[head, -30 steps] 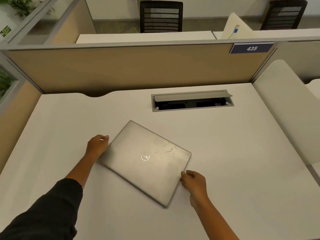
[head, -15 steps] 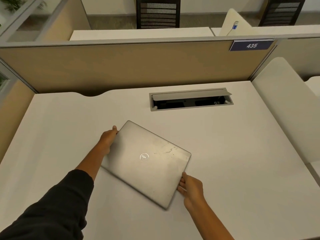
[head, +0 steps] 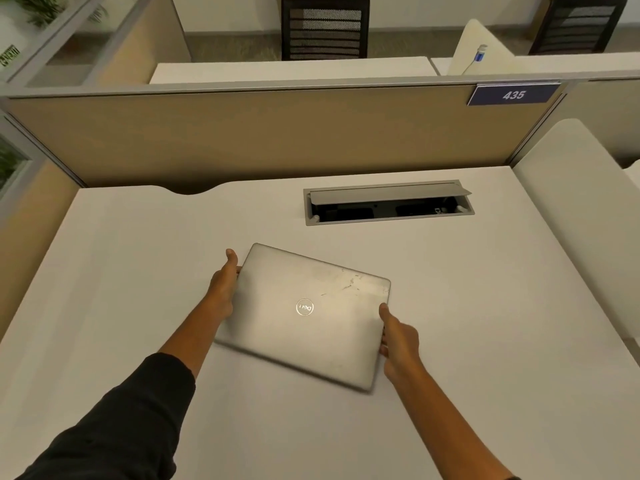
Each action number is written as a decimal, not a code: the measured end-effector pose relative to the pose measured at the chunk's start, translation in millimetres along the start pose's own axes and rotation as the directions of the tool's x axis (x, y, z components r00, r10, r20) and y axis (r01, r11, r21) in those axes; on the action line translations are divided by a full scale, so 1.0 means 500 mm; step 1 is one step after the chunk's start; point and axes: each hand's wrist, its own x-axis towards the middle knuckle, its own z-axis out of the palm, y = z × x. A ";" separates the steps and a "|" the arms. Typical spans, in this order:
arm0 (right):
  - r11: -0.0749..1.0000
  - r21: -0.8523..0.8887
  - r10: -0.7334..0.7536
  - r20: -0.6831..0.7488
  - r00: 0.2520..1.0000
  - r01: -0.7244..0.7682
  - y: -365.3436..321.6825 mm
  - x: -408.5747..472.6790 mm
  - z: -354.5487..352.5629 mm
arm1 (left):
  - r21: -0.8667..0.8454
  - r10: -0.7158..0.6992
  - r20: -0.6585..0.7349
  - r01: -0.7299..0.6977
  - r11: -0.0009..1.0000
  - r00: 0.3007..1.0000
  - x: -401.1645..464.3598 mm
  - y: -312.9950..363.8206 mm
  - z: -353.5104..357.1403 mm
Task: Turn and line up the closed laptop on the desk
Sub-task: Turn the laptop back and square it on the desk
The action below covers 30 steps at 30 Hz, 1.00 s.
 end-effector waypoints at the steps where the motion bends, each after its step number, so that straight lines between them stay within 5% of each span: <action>1: 1.000 -0.018 -0.014 -0.004 1.000 0.014 -0.013 0.010 -0.001 | -0.017 0.001 0.003 -0.001 1.000 1.000 -0.001 -0.003 0.006; 30: 0.899 -0.372 -0.260 -0.023 0.965 0.234 -0.259 0.194 0.014 | -0.230 -0.046 0.037 0.053 0.972 0.998 -0.015 0.024 0.157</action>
